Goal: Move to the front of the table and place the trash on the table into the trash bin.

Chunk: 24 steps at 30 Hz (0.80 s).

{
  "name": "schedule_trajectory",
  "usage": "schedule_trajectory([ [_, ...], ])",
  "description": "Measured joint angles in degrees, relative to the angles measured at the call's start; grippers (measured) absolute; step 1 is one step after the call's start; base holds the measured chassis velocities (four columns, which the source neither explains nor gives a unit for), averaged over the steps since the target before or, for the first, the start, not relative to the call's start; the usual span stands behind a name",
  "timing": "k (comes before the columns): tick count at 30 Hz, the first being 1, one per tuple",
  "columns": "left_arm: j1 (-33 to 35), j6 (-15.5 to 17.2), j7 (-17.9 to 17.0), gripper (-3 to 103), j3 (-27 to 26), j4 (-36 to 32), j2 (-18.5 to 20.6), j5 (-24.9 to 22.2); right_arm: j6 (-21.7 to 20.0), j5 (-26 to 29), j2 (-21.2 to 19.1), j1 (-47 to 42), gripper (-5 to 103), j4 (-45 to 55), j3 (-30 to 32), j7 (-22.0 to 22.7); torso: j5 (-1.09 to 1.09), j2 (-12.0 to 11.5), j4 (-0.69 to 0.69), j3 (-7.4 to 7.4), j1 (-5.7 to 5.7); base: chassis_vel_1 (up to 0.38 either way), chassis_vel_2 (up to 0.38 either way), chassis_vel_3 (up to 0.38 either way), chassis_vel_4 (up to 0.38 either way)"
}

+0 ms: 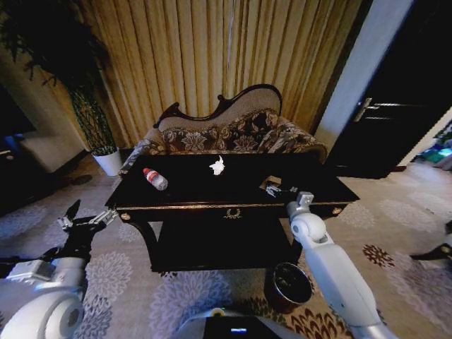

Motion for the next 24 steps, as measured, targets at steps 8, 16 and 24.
schedule_trajectory([
  [8,-0.04,0.01,0.04,100,0.24,0.0,-0.04,0.16,0.55,-0.05,-0.42,0.0,54,-0.06,0.06,0.0,0.0,0.0,0.0,0.0,0.0,0.0,0.0,0.0,0.0],
  [16,-0.03,0.02,0.06,100,1.51,-0.1,-0.36,1.46,0.97,-0.01,-0.89,-0.29,21,0.12,-0.02,-0.05,0.0,0.0,0.0,-0.01,0.0,0.0,0.0,0.0,0.0],
  [24,-0.05,0.08,0.07,100,1.47,-0.21,-0.37,1.45,1.11,0.44,-1.15,-0.38,1,0.59,0.18,-0.94,0.0,0.0,0.0,-0.01,0.0,0.0,0.0,0.0,0.0],
])
